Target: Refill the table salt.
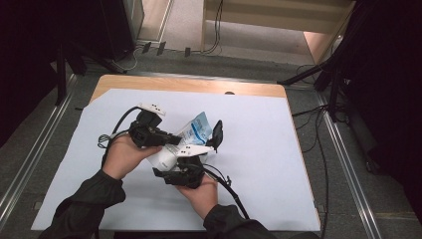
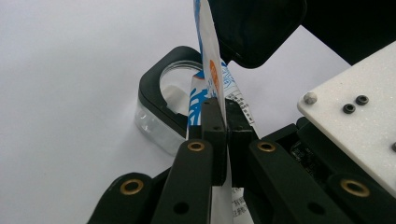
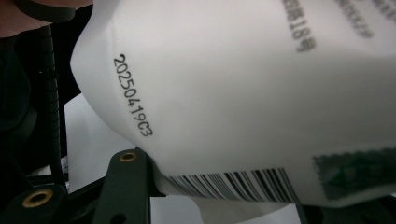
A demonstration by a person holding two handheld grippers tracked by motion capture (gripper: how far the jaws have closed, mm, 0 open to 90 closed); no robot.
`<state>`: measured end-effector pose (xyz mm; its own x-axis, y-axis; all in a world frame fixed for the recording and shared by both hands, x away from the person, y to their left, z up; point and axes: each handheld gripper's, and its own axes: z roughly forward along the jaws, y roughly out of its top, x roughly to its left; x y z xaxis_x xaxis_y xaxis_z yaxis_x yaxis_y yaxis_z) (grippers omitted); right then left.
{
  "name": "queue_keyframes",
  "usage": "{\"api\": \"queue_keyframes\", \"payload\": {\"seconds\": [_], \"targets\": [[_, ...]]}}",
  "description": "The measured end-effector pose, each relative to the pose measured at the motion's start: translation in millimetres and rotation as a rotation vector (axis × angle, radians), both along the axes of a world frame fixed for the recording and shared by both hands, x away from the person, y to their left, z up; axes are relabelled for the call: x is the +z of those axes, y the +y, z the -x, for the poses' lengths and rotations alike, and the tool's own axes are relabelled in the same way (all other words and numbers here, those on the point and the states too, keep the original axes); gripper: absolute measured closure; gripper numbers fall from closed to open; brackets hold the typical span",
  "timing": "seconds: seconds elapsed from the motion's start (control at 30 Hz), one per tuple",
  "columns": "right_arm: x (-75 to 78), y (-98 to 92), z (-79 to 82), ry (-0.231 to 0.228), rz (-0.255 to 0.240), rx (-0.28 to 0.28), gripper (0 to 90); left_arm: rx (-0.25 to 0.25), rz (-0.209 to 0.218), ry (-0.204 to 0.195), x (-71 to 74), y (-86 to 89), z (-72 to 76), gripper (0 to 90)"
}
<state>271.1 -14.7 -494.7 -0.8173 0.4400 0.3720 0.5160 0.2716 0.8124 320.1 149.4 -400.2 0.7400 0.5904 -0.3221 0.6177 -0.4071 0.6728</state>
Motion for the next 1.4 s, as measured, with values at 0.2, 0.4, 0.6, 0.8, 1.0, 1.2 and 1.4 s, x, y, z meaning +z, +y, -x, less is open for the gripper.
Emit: {"api": "queue_keyframes", "payload": {"seconds": [0.2,0.4,0.6,0.8,1.0,1.2,1.4], "targets": [[0.3,-0.8,-0.5,0.006,0.002,-0.003,56.3,-0.002,0.004,-0.003,-0.2,0.3,-0.1,90.0],[0.2,-1.1,-1.1,0.029,-0.018,0.002,56.8,-0.003,0.007,-0.002,-0.8,0.4,-0.5,89.8],[0.8,-1.8,-1.5,0.026,-0.021,0.001,56.8,-0.007,0.019,0.006,-0.6,0.9,-0.8,88.7],[0.2,-1.7,-1.4,0.028,-0.022,0.001,56.9,-0.009,0.017,0.012,-1.1,0.8,-0.6,87.8],[0.0,-2.0,-1.6,0.038,-0.030,0.001,56.9,-0.012,0.017,0.014,-1.2,0.7,-0.9,87.2],[0.3,-2.2,-1.6,0.031,-0.028,0.002,56.9,-0.012,0.021,0.020,-0.8,1.1,-0.7,86.5],[-0.2,-2.0,-0.9,0.025,-0.028,0.006,56.9,-0.018,0.021,0.026,-0.4,2.7,-0.9,86.5]]}}
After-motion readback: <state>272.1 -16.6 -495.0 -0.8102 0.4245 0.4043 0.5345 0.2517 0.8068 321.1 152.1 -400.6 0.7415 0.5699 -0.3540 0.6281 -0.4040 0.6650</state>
